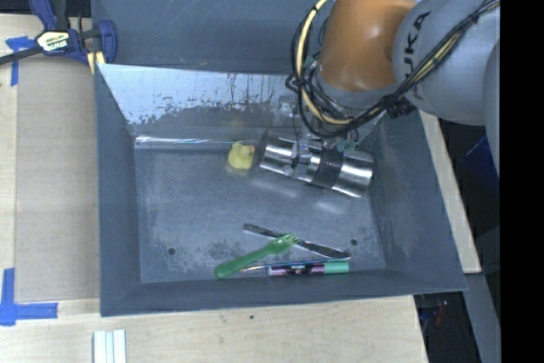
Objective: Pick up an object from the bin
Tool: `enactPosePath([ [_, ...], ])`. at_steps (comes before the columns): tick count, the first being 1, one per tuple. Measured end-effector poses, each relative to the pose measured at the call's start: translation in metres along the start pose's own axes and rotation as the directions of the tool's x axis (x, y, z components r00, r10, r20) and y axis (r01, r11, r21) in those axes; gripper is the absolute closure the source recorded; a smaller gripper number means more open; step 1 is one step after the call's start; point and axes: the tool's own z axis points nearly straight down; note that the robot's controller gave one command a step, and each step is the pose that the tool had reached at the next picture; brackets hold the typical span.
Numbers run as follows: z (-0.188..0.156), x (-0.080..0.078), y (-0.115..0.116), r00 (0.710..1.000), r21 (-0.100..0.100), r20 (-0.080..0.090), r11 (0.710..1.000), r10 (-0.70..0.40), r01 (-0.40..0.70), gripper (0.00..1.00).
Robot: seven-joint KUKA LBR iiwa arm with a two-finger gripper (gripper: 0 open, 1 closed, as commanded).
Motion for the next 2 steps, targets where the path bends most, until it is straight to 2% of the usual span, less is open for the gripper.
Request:
enactPosePath([
  [1, 0.002, 0.000, 0.000, 1.000, 0.000, 0.001, 1.000, -0.004, 0.004, 0.00],
  [2, 0.078, 0.007, -0.014, 0.998, -0.001, 0.005, 0.998, -0.069, 0.069, 1.00],
])
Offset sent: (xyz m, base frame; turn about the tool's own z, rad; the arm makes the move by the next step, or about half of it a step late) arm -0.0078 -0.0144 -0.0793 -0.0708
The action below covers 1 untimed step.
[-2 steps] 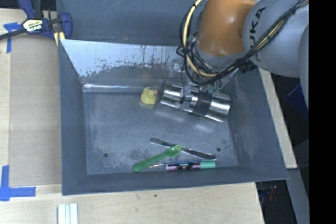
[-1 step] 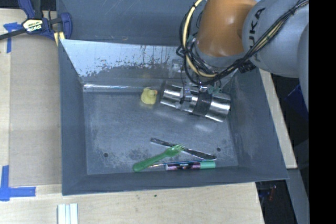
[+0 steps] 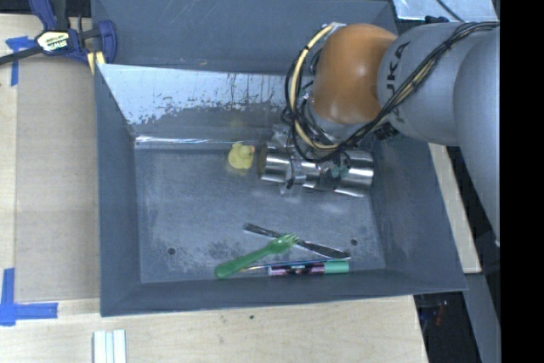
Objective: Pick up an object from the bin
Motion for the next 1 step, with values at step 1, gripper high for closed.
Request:
enactPosePath([
  [1, 0.0000, 0.0000, 0.0000, 1.000, 0.000, 0.000, 1.000, 0.000, 0.000, 1.00],
])
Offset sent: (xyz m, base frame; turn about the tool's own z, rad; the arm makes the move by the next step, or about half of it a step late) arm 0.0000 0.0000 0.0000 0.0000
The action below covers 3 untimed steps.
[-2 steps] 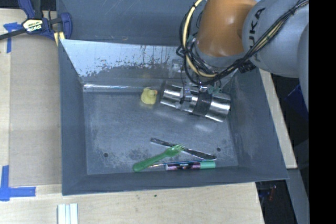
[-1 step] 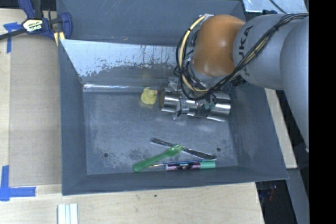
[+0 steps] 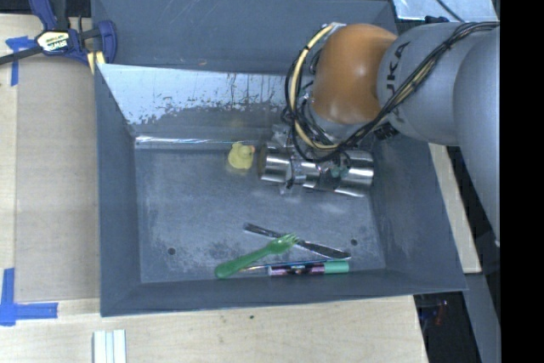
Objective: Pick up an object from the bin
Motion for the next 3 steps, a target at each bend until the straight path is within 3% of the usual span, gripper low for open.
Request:
enactPosePath([
  [3, 0.0000, 0.0000, 0.0000, 1.000, 0.000, 0.000, 1.000, 0.001, -0.001, 1.00],
])
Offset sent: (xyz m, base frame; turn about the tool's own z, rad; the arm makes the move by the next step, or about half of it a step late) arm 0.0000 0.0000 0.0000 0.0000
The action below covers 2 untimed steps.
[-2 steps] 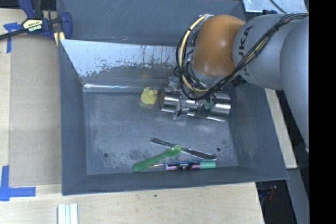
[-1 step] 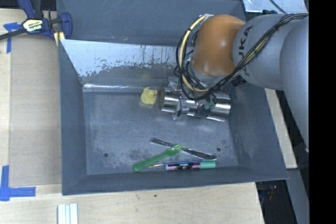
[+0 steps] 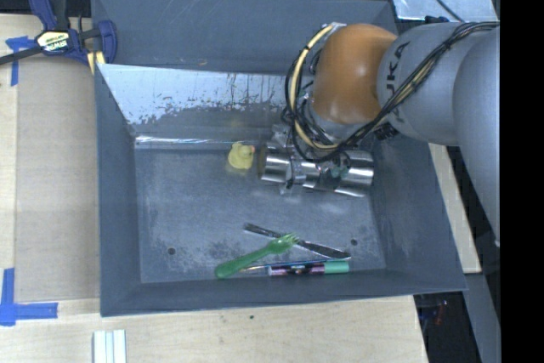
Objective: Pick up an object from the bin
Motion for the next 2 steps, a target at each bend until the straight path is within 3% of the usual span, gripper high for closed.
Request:
enactPosePath([
  [2, 0.0000, 0.0000, 0.0000, 1.000, 0.000, 0.000, 1.000, 0.000, 0.000, 1.00],
])
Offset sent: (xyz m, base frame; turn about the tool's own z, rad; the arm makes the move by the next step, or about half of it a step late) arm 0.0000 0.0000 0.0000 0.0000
